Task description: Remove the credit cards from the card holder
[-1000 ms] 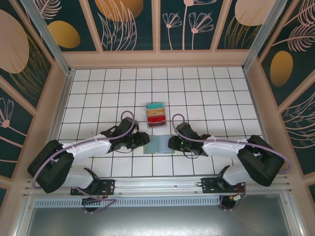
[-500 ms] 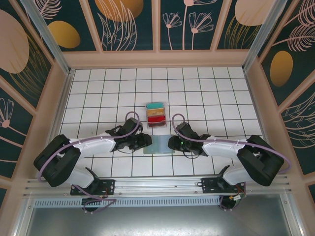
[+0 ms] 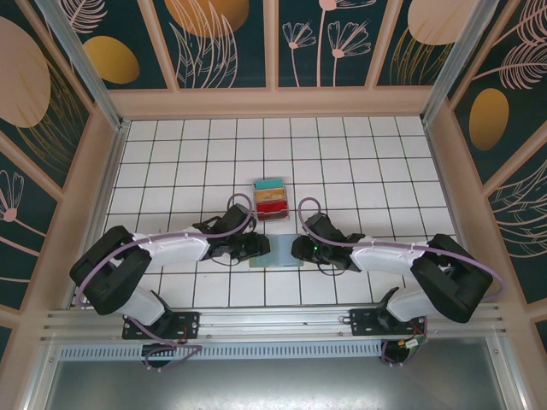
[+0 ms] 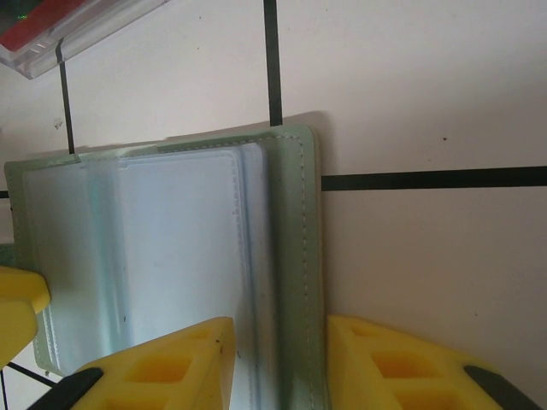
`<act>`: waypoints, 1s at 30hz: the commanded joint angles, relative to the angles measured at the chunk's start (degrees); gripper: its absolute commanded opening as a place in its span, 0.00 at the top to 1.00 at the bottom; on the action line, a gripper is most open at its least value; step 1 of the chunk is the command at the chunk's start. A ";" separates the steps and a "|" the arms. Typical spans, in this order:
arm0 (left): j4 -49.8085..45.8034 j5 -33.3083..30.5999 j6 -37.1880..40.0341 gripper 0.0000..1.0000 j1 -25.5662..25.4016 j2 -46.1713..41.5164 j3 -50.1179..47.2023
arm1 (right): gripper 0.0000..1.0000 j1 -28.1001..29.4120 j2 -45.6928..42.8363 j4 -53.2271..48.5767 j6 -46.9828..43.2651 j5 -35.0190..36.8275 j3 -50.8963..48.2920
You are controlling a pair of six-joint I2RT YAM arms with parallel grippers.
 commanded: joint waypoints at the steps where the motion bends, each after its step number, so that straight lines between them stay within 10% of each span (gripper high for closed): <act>1: -1.12 0.45 1.80 0.58 -0.94 1.45 2.12 | 0.66 1.21 1.68 1.81 1.10 -1.28 -0.39; 30: -6.77 -4.73 2.51 0.61 -1.48 1.58 4.04 | 0.66 1.63 2.78 1.54 1.17 -1.19 -0.12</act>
